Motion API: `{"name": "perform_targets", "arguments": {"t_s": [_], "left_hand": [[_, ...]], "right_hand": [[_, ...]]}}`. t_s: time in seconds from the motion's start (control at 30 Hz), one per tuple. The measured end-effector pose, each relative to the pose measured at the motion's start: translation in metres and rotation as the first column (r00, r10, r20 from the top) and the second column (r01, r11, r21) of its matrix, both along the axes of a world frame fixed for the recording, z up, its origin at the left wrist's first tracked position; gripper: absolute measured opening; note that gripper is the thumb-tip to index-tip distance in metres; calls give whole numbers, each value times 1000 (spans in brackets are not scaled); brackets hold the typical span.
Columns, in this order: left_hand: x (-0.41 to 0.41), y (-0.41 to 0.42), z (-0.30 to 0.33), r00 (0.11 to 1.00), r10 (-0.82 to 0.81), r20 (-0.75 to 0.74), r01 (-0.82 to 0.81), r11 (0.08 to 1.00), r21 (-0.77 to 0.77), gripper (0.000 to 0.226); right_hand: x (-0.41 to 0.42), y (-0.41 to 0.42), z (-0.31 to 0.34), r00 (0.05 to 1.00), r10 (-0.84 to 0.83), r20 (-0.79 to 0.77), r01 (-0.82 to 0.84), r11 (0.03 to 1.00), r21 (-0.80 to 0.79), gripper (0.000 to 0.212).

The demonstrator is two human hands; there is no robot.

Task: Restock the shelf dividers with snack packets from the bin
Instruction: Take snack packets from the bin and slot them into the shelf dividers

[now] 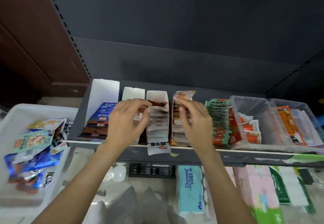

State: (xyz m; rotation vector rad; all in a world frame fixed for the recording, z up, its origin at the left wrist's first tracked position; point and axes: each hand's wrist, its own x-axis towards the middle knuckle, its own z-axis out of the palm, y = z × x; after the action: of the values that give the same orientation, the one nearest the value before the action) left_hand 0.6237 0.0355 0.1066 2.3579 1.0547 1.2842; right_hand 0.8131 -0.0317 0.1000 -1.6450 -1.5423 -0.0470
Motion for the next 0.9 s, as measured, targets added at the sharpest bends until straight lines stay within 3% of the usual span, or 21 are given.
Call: {"name": "perform_targets", "arguments": {"t_s": [0.13, 0.27, 0.4, 0.5, 0.63, 0.73, 0.8, 0.9], "left_hand": [[-83, -16, -9, 992, 122, 18, -115, 967, -226, 15], [-198, -15, -58, 960, 160, -230, -251, 856, -452, 34], [-310, -5, -107, 869, 271, -413, -470, 710, -524, 26], [-374, 12, -137, 840, 288, -460, -529, 626, -573, 31], [-419, 36, -178, 865, 232, -445, -493, 561, -666, 49], [-429, 47, -204, 869, 125, -479, -440, 636, -634, 62], [-432, 58, -217, 852, 56, -520, -405, 701, -588, 67], [-428, 81, -229, 825, -31, -564, -370, 724, -582, 76]], "right_hand": [[-84, -8, 2, 978, 206, -31, -208, 973, -103, 24], [-182, -5, -22, 921, 389, 14, -355, 854, -380, 26], [-276, 4, -59, 892, 442, -94, -424, 746, -514, 25], [-341, 18, -85, 902, 372, -221, -427, 679, -598, 28], [-408, 37, -125, 910, 210, -358, -412, 564, -716, 32], [-437, 50, -144, 904, 37, -426, -386, 501, -775, 36], [-447, 63, -151, 906, -68, -417, -331, 499, -801, 40], [-455, 90, -167, 887, -223, -404, -239, 526, -816, 42]]}}
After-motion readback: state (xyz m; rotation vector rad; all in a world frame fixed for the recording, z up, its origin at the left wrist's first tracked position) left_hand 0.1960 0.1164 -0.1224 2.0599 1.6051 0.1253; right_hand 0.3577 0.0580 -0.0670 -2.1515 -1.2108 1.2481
